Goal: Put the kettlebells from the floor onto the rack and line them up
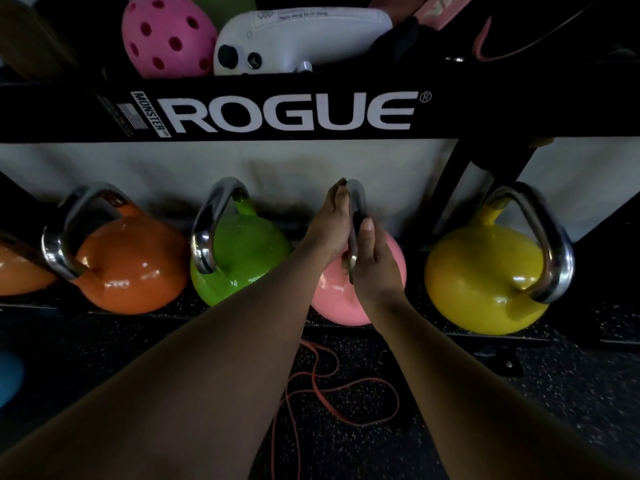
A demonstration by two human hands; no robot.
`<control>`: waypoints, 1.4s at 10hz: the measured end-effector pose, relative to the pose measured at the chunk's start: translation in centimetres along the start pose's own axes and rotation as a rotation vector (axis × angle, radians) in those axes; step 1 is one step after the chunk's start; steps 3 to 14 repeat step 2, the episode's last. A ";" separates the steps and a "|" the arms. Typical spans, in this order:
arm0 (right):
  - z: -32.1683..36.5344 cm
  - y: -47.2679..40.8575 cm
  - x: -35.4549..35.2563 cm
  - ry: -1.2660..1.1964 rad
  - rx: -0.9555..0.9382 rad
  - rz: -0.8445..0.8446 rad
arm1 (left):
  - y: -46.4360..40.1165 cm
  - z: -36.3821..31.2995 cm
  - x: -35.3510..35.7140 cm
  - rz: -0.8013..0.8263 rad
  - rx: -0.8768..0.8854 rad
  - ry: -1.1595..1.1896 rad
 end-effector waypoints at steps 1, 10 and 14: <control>0.3 0.2 -0.3 0.037 -0.015 0.034 | 0.5 -0.4 0.1 -0.018 0.000 -0.059; 1.3 -0.4 -1.3 0.041 0.022 0.084 | 0.7 -1.7 -0.9 -0.049 -0.057 -0.144; 1.3 -0.4 -1.3 0.041 0.022 0.084 | 0.7 -1.7 -0.9 -0.049 -0.057 -0.144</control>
Point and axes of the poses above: each hand's wrist, its own y-axis away from the middle knuckle, its own x-axis out of the palm, z = x × y, the point moved 1 cm from there along -y, towards the middle knuckle, and after that the axes turned 8 degrees about z, right-handed, at the moved point
